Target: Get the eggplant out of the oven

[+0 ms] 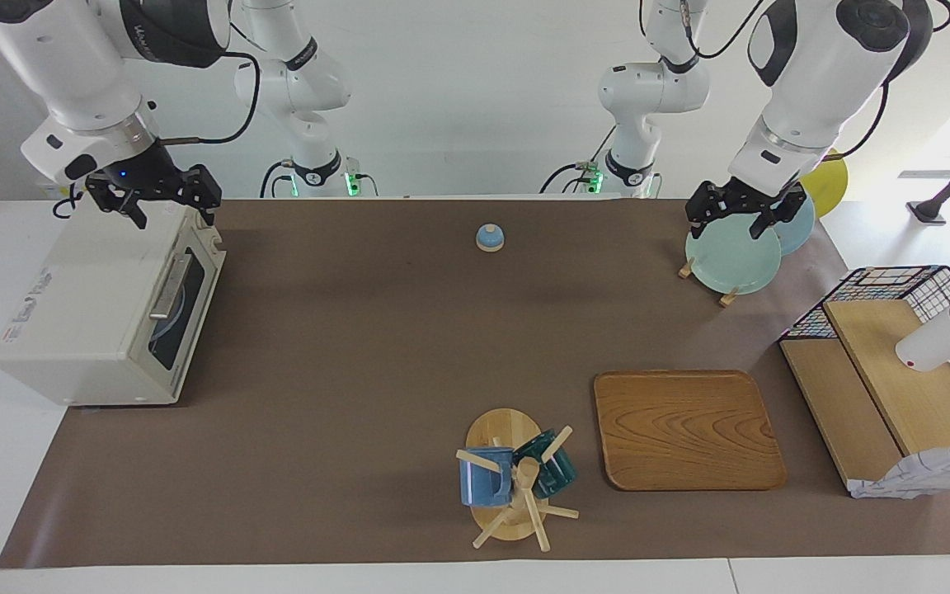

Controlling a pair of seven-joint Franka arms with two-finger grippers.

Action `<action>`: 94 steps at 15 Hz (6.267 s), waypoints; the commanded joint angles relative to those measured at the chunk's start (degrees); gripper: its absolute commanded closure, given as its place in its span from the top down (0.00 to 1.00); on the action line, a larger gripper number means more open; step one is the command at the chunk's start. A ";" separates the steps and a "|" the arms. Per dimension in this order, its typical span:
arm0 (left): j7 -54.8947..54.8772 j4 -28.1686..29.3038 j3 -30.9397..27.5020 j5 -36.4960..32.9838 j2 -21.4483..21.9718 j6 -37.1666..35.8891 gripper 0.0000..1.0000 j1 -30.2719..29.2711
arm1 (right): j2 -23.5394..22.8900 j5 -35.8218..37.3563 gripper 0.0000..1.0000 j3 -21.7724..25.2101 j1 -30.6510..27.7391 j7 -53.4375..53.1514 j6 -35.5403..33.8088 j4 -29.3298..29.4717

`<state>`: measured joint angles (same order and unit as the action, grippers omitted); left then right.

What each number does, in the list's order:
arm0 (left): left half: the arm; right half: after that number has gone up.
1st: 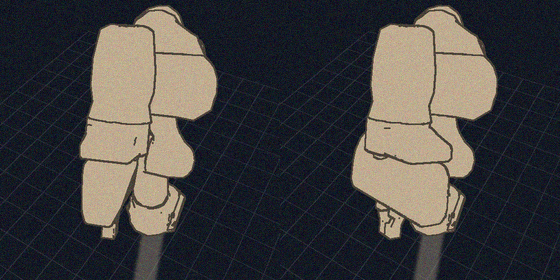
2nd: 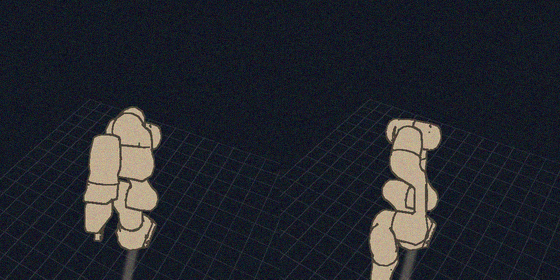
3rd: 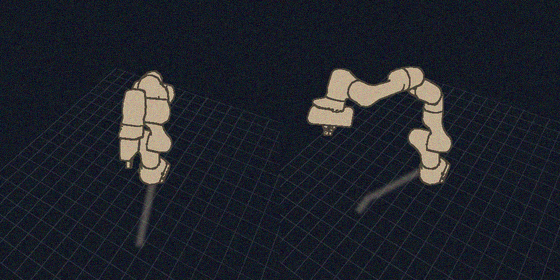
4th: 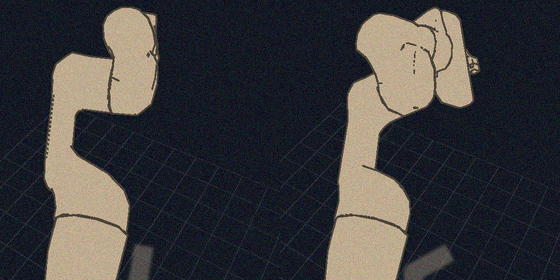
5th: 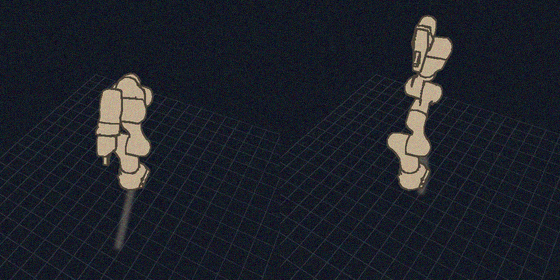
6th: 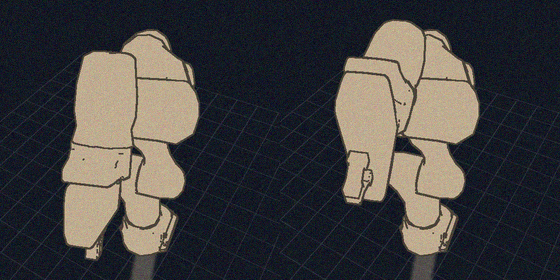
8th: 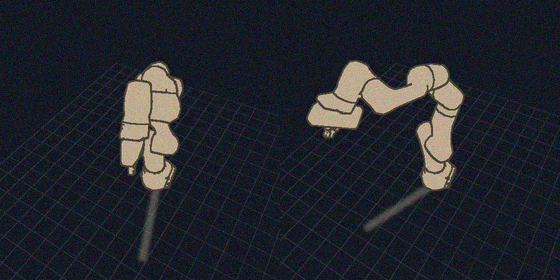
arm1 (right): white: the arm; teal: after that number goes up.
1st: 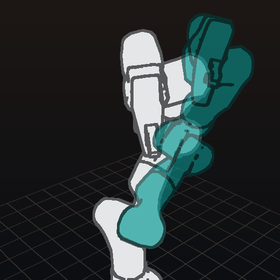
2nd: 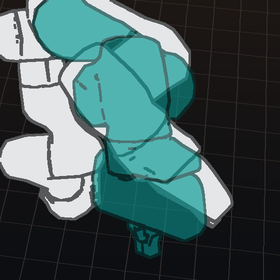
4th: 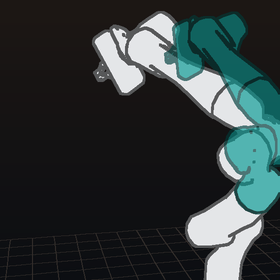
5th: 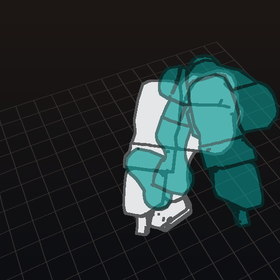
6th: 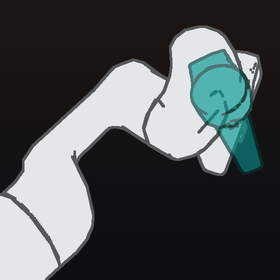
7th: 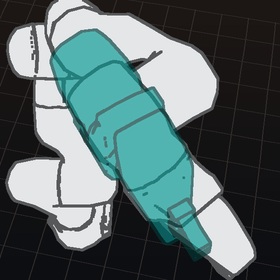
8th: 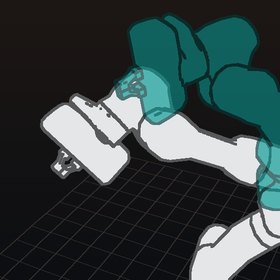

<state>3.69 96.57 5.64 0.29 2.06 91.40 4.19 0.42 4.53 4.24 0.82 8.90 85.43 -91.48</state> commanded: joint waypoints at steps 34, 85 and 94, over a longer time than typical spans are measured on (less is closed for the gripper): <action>-0.09 0.64 -0.19 0.59 0.75 0.01 1.00 -0.15 | 3.01 7.95 0.00 0.06 -5.56 -2.48 25.75 -26.11; 0.00 0.64 -0.19 0.59 0.75 0.01 1.00 -0.15 | -2.71 7.25 0.38 -0.29 0.33 -5.39 30.50 -29.54; -0.09 0.64 -0.19 0.59 0.75 0.01 1.00 -0.15 | -1.21 7.33 0.00 -0.11 0.06 -1.70 36.21 -34.64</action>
<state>3.70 96.57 5.64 0.29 2.06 91.40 4.19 -2.86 10.78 4.42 1.53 4.96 120.61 -123.97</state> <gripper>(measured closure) 0.000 0.762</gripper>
